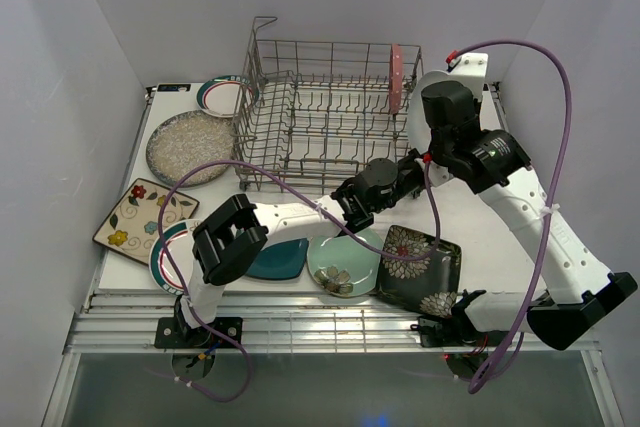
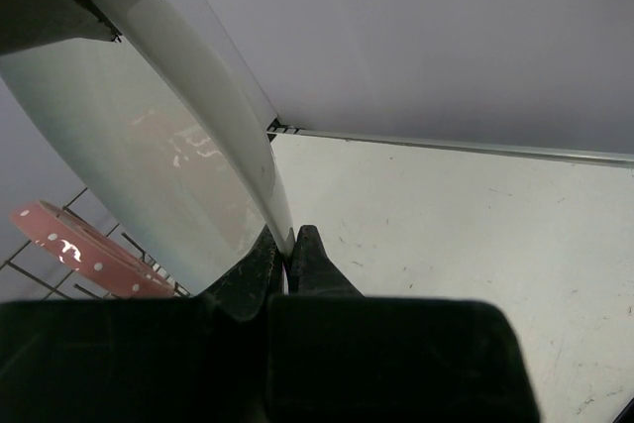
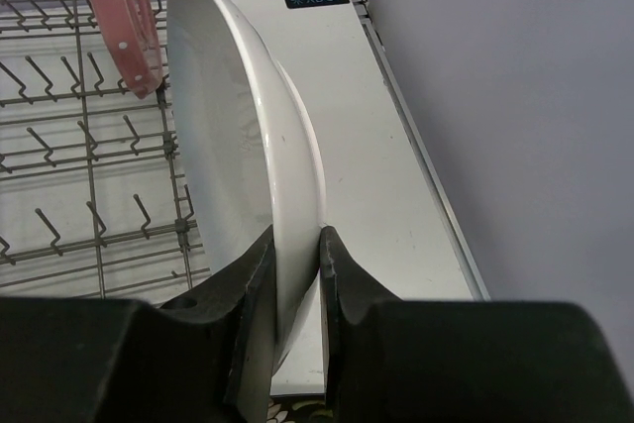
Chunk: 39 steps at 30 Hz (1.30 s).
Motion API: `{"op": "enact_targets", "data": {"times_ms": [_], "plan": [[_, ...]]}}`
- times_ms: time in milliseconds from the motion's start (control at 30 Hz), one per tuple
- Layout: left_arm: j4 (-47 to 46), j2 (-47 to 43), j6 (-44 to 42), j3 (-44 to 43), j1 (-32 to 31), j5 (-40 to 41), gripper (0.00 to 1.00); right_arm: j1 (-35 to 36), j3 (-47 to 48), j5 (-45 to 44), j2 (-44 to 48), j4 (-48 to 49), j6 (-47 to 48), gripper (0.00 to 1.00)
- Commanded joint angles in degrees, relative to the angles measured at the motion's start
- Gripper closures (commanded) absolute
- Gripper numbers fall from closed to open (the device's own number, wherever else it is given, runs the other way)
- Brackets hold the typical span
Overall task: Load the plates into the dish rack
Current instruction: Insert the plate into the dish rack.
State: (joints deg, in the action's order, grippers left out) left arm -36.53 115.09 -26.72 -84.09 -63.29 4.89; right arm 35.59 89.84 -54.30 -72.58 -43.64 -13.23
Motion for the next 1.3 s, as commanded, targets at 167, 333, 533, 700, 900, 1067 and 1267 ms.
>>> {"op": "enact_targets", "data": {"times_ms": [167,333,533,700,900,1067,1267], "plan": [[0.85,-0.13,0.09,-1.08,-0.08,-1.81,1.00,3.17,2.79,10.80,2.44,9.01,-2.15,0.92],[0.59,-1.18,-1.23,-0.90,0.01,-1.55,1.00,3.08,4.20,11.06,2.44,8.13,-2.06,0.92],[0.67,-2.85,-1.58,0.77,-0.08,-1.11,1.00,3.08,4.90,12.46,1.65,7.43,-2.32,0.92],[0.15,-4.08,-1.84,3.41,0.00,-0.76,1.00,3.78,5.17,12.91,-0.02,7.16,-3.11,0.92],[-0.29,-5.57,-0.44,5.78,-0.08,-1.11,1.00,4.40,4.03,11.68,-1.25,7.34,-4.26,0.92],[-0.29,-5.58,1.14,6.22,0.27,-1.72,1.00,4.40,4.90,11.59,-2.91,6.47,-4.08,0.92],[-0.29,-5.93,3.95,7.28,0.97,-4.00,1.00,4.40,5.08,11.33,-4.59,5.32,-3.99,0.92]]}}
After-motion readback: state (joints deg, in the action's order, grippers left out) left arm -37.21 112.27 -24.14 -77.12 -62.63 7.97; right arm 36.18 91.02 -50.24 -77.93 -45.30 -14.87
